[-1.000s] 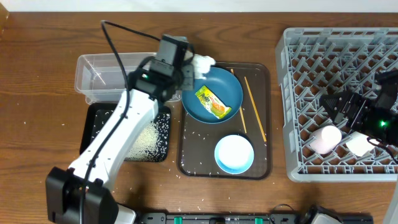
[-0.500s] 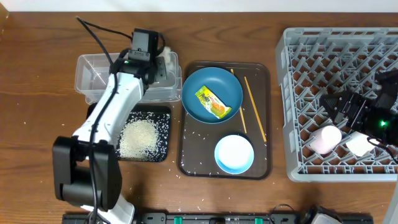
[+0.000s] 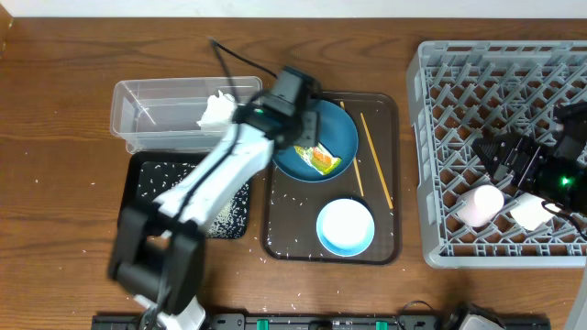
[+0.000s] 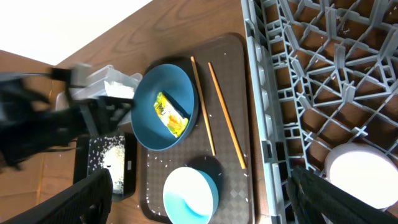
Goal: Sort waste into correct bins and load items into the dishwasher rack
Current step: 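Grasp the yellow snack wrapper and drop it into the clear bin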
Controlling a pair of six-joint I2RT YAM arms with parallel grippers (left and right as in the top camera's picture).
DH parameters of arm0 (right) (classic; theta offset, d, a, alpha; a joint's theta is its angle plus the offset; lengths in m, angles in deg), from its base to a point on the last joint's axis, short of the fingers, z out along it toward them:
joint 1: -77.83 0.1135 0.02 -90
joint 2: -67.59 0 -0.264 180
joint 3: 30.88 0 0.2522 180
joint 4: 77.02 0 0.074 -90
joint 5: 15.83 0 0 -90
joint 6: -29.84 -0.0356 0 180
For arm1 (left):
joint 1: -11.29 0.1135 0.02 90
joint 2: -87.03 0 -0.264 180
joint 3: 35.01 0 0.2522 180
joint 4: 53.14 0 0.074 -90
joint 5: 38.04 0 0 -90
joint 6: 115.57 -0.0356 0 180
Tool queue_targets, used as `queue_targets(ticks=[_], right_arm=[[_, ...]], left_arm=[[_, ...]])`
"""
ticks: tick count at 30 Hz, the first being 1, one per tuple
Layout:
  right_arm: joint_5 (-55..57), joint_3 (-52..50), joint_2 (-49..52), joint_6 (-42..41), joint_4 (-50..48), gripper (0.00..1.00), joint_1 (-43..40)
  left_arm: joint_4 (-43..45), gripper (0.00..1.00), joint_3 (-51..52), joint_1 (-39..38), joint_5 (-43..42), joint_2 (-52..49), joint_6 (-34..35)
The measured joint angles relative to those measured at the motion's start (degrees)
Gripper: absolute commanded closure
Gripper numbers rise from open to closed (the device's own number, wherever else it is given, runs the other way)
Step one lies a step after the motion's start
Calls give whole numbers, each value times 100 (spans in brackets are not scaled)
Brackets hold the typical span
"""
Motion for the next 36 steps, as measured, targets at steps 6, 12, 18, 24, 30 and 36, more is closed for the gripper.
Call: queue_targets(ticks=[6, 12, 18, 24, 30, 36], right_arm=[[0, 0, 0, 0, 9, 12, 0], [0, 0, 0, 0, 35, 12, 0], [-2, 0, 0, 0, 42, 12, 0], [-2, 0, 0, 0, 44, 12, 0], [0, 0, 0, 0, 44, 12, 0], [0, 0, 0, 0, 44, 12, 0]], left_arm=[[339, 34, 87, -127, 42, -1021, 1010], [551, 74, 79, -125, 94, -1191, 1486], [492, 94, 79, -118, -74, -1202, 1576], [258, 94, 83, -107, -216, -763, 1504], [162, 94, 76, 92, 234, 610, 1320], [-4, 94, 50, 874, 927, 848, 1226]])
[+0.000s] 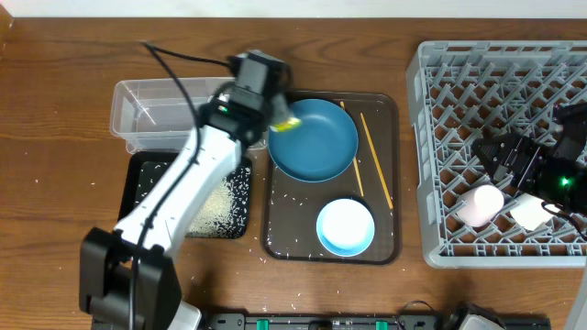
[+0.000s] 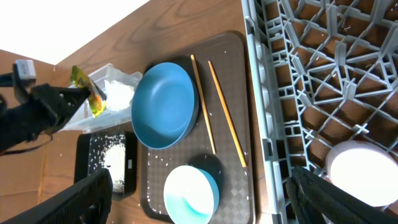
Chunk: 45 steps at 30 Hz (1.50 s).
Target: Sort waste into correct bins and load items into the dishwasher rack
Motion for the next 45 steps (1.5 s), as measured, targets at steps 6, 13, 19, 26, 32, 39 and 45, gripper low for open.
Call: queue_targets(ticks=[6, 13, 19, 26, 32, 39, 45], right_arm=[[0, 0, 0, -2, -2, 12, 0], [0, 0, 0, 0, 2, 12, 0], [0, 0, 0, -2, 0, 12, 0], [0, 0, 0, 0, 2, 12, 0], [-2, 0, 0, 0, 98, 11, 0], [0, 0, 0, 0, 122, 9, 0], [0, 0, 0, -20, 127, 1, 0]], left_arm=[[378, 46, 2, 901, 181, -658, -24], [66, 41, 2, 1193, -601, -267, -461], [-616, 41, -85, 704, -1040, 975, -1137], [-1342, 41, -197, -479, -1193, 1198, -2024], [-1436, 41, -109, -1320, -1213, 844, -2387], [-1453, 40, -98, -1818, -1211, 791, -2455], [-1700, 28, -98, -1902, -1211, 793, -2461]])
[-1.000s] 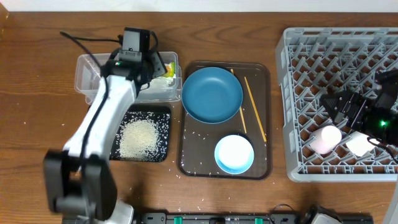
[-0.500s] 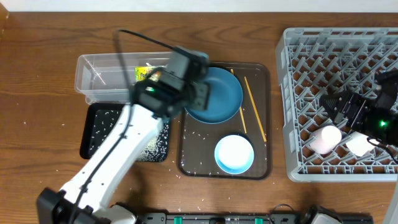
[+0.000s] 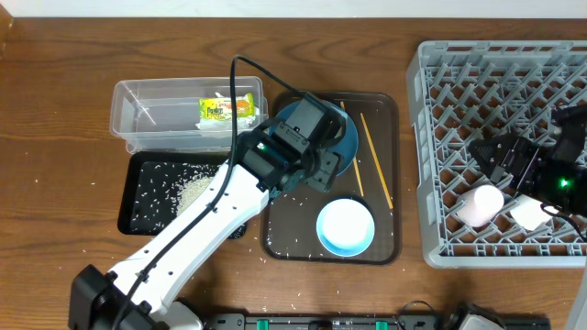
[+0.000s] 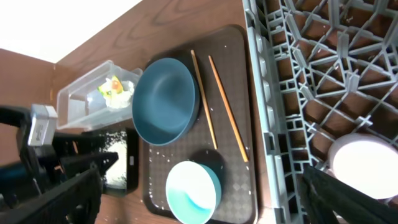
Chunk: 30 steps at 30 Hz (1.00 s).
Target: Sort waste into correct bins and load items into the dishwasher rack
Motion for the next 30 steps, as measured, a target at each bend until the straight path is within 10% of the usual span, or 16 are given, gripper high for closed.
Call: queue_targets(ticks=[30], right_arm=[[1408, 0, 0, -2, 0, 1, 0]], left_arm=[[-411, 9, 7, 0, 1054, 496, -81]])
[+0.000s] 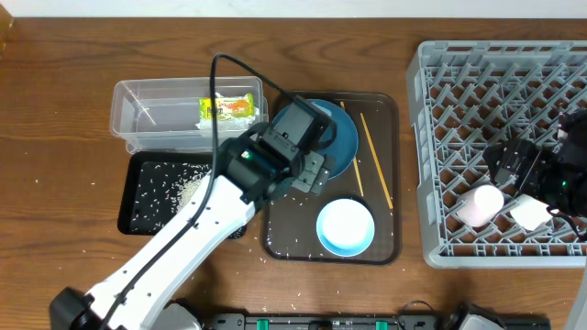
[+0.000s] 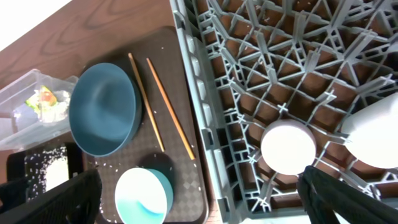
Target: Sort waste into correct bins and load items into the dishwasher rack
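Note:
A dark blue bowl (image 1: 341, 137) (image 2: 102, 109) lies at the back of the brown tray (image 1: 390, 247), with two chopsticks (image 1: 376, 160) (image 2: 168, 109) to its right and a small light-blue bowl (image 1: 346, 226) (image 2: 142, 198) in front. My left gripper (image 1: 310, 172) hangs over the blue bowl's near-left rim; its fingers are hidden under the wrist. A yellow-green wrapper (image 1: 227, 108) (image 2: 43, 99) lies in the clear bin (image 1: 147, 115). My right gripper (image 1: 515, 167) (image 2: 200, 186) is open and empty above the grey dish rack (image 1: 477, 82).
A black tray (image 1: 165, 188) with spilled rice sits in front of the clear bin. Two white cups (image 1: 481, 203) (image 2: 287, 145) stand in the rack's near part. Rice grains are scattered on the brown tray and the table.
My left gripper has shifted slightly left and nearer over the blue bowl's rim. My right arm has moved, so its view now takes in more of the rack and both white cups.
My left gripper was first down in the blue bowl at the wrapper. Then it held the wrapper up beside the clear bin, the bowl empty. Later the wrapper lay in the bin and the gripper was back over the bowl, where it stays.

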Controlling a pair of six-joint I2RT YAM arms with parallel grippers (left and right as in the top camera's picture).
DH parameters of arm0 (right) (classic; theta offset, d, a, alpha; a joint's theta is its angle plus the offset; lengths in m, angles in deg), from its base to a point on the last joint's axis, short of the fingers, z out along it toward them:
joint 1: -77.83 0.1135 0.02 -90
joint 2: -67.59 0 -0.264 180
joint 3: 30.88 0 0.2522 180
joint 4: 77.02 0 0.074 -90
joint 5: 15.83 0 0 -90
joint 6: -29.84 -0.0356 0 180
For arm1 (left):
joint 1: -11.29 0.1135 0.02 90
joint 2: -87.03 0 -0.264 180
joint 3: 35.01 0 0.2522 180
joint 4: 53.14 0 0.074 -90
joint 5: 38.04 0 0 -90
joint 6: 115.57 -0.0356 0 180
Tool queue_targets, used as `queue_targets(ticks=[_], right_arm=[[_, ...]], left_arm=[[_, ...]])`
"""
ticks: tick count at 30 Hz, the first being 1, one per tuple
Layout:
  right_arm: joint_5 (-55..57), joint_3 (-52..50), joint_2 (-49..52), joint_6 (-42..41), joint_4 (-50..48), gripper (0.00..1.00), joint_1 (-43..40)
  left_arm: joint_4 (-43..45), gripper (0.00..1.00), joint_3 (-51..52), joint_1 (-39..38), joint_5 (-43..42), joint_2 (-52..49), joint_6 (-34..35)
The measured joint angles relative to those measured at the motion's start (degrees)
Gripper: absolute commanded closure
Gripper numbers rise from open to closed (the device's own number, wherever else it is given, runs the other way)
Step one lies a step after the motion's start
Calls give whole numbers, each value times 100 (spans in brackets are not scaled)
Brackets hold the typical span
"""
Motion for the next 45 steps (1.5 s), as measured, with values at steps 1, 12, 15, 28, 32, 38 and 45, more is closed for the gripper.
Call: queue_targets(ticks=[1, 12, 15, 28, 32, 38, 45], right_arm=[[11, 0, 0, 0, 0, 1, 0], [33, 0, 0, 0, 0, 1, 0], [37, 0, 0, 0, 0, 1, 0], [50, 0, 0, 0, 0, 1, 0], [50, 0, 0, 0, 2, 1, 0], [50, 0, 0, 0, 0, 1, 0], [52, 0, 0, 0, 2, 1, 0]], left_arm=[[-42, 8, 4, 0, 15, 63, 0], [542, 7, 439, 994, 435, 1770, -278], [1023, 7, 798, 1506, 426, 2315, -313], [3552, 7, 3958, 2756, 243, 5313, -310], [3882, 7, 4878, 3071, 39, 6048, -262], [4017, 7, 5932, 3244, -101, 6988, -164], [4107, 7, 6889, 3257, -133, 7807, -162]])
